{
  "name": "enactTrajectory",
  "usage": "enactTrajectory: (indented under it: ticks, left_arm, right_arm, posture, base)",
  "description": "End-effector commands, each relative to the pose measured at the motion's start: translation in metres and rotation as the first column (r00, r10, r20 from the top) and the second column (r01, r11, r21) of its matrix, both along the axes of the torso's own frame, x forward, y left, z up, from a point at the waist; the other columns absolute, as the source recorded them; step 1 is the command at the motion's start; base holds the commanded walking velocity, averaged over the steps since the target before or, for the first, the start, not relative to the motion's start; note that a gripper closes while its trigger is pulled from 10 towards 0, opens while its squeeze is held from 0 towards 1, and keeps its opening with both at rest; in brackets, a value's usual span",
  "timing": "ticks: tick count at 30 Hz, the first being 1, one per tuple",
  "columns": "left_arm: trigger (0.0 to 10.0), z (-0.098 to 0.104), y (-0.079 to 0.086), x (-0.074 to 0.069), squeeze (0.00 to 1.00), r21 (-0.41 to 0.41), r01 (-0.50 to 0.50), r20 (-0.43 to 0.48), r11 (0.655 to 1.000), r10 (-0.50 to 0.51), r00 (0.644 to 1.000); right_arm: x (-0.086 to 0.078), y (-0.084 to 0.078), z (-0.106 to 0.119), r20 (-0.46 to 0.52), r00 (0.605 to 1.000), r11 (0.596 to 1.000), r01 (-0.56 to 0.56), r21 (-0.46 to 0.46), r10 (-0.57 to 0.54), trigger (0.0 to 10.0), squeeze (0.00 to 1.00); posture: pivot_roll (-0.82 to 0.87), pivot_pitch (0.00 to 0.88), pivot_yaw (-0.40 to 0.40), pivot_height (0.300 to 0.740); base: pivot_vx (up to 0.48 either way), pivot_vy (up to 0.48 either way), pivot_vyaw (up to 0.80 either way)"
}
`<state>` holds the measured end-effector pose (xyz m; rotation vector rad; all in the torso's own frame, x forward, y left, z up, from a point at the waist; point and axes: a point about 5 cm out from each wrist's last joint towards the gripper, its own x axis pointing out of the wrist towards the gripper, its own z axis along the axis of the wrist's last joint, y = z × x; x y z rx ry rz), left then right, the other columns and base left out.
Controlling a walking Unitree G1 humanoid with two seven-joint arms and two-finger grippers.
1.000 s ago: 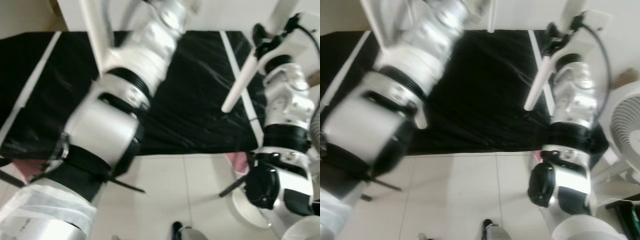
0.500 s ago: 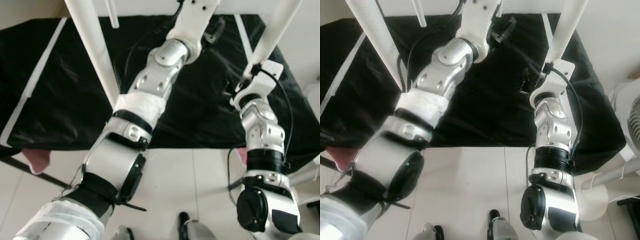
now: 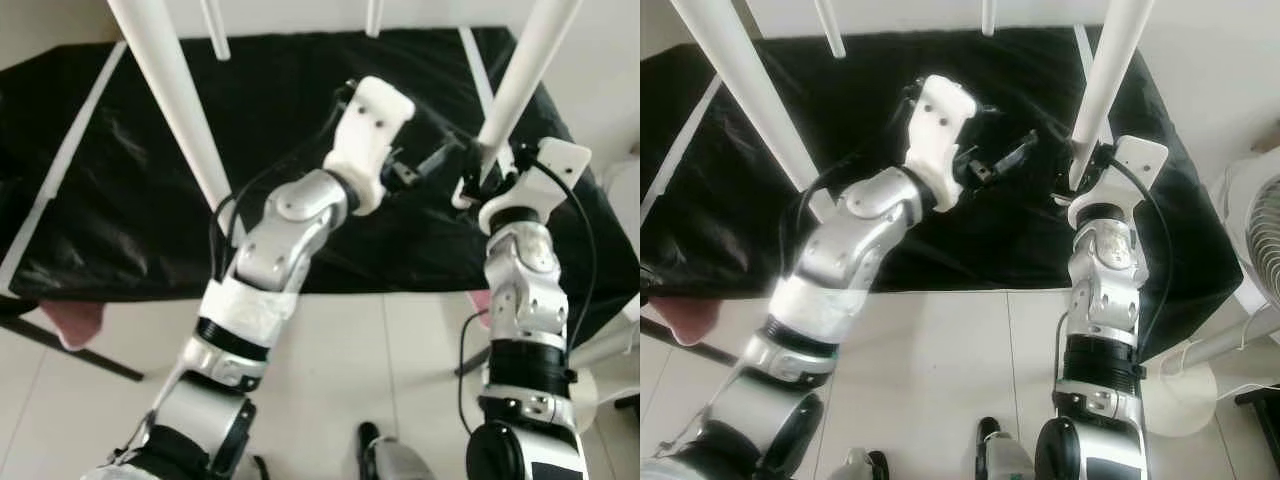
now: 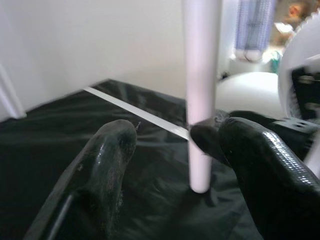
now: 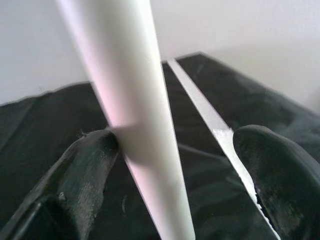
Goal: Building children table
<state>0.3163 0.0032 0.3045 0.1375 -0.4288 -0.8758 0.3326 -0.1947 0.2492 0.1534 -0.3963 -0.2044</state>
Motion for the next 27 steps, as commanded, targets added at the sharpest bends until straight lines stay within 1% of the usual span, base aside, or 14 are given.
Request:
enactTrajectory:
  ticks: [1,3,5,6,8,10,12,13,14,18,21,22,24,27]
  left_arm:
    - [10.0,-0.006,0.004,-0.01,0.0,0.015,0.055,-0.003,0.998,-0.055,0.998]
    - [10.0,-0.009,0.008,-0.012,0.0,0.014,0.054,-0.007,0.998,-0.054,0.998]
    - [10.0,-0.009,0.008,-0.012,0.0,0.014,0.054,-0.007,0.998,-0.054,0.998]
    - [10.0,-0.016,0.017,-0.019,0.0,0.018,0.057,-0.004,0.998,-0.057,0.998]
    - [10.0,-0.016,0.017,-0.019,0.0,0.018,0.057,-0.004,0.998,-0.057,0.998]
    - [10.0,-0.023,0.026,-0.026,0.0,0.018,0.067,-0.014,0.998,-0.067,0.998]
    - [10.0,-0.023,0.026,-0.026,0.0,0.018,0.067,-0.014,0.998,-0.067,0.998]
    - [10.0,-0.028,0.032,-0.032,0.0,0.02,0.067,-0.021,0.998,-0.067,0.998]
    - [10.0,-0.028,0.032,-0.032,0.0,0.02,0.067,-0.021,0.998,-0.067,0.998]
    - [10.0,-0.048,0.049,-0.047,0.0,0.048,-0.012,-0.01,0.999,0.012,1.0]
    - [10.0,-0.055,0.056,-0.052,0.0,0.039,-0.047,-0.021,0.998,0.048,0.999]
    - [10.0,-0.055,0.056,-0.052,0.0,0.039,-0.047,-0.021,0.998,0.048,0.999]
    - [10.0,-0.061,0.061,-0.058,0.0,0.034,-0.077,-0.028,0.996,0.078,0.997]
    - [10.0,-0.065,0.064,-0.06,0.0,0.036,-0.088,-0.033,0.995,0.09,0.995]
  right_arm:
    - [-0.011,0.003,0.002,0.035,0.999,1.0,0.011,-0.016,-0.011,10.0,0.0]
    - [-0.015,0.005,0.001,0.04,0.999,1.0,0.008,-0.019,-0.007,10.0,0.0]
    - [-0.015,0.005,0.001,0.04,0.999,1.0,0.008,-0.019,-0.007,10.0,0.0]
    - [-0.023,0.009,-0.001,0.049,0.999,0.999,0.008,-0.037,-0.006,10.0,0.0]
    - [-0.023,0.009,-0.001,0.049,0.999,0.999,0.008,-0.037,-0.006,10.0,0.0]
    - [-0.031,0.011,-0.006,0.042,0.999,0.998,0.01,-0.059,-0.008,10.0,0.0]
    - [-0.031,0.011,-0.006,0.042,0.999,0.998,0.01,-0.059,-0.008,10.0,0.0]
    - [-0.036,0.013,-0.009,0.03,0.999,0.997,0.012,-0.077,-0.01,10.0,0.0]
    - [-0.036,0.013,-0.009,0.03,0.999,0.997,0.012,-0.077,-0.01,10.0,0.0]
    - [-0.053,0.018,-0.022,-0.001,1.0,0.985,-0.005,-0.173,0.005,10.0,0.0]
    - [-0.061,0.021,-0.029,-0.009,1.0,0.975,-0.026,-0.22,0.024,10.0,0.0]
    - [-0.061,0.021,-0.029,-0.009,1.0,0.975,-0.026,-0.22,0.024,10.0,0.0]
    - [-0.068,0.025,-0.035,-0.024,0.997,0.968,-0.078,-0.238,0.074,10.0,0.0]
    - [-0.07,0.027,-0.037,-0.031,0.995,0.964,-0.101,-0.248,0.096,10.0,0.0]
  posture:
    - [-0.05,0.257,0.047,0.74]
    - [-0.05,0.257,0.047,0.74]
    - [-0.05,0.257,0.047,0.74]
    - [-0.05,0.258,0.047,0.74]
    - [-0.05,0.258,0.047,0.74]
    - [-0.06,0.259,0.049,0.74]
    - [-0.06,0.259,0.049,0.74]
    - [-0.06,0.259,0.05,0.74]
    - [-0.06,0.259,0.05,0.74]
    - [-0.06,0.259,0.051,0.74]
    - [-0.06,0.259,0.052,0.74]
    - [-0.06,0.259,0.052,0.74]
    - [-0.06,0.257,0.051,0.74]
    - [-0.06,0.256,0.051,0.74]
  base:
    - [0.0,0.0,0.0]
    - [0.0,0.0,0.0]
    - [0.0,0.0,0.0]
    - [0.0,0.0,0.0]
    - [0.0,0.0,0.0]
    - [0.0,0.0,0.0]
    - [0.0,0.0,0.0]
    - [0.0,0.0,0.0]
    - [0.0,0.0,0.0]
    - [0.0,0.0,0.0]
    - [0.0,0.0,0.0]
    - [0.0,0.0,0.0]
    - [0.0,0.0,0.0]
    - [0.0,0.0,0.0]
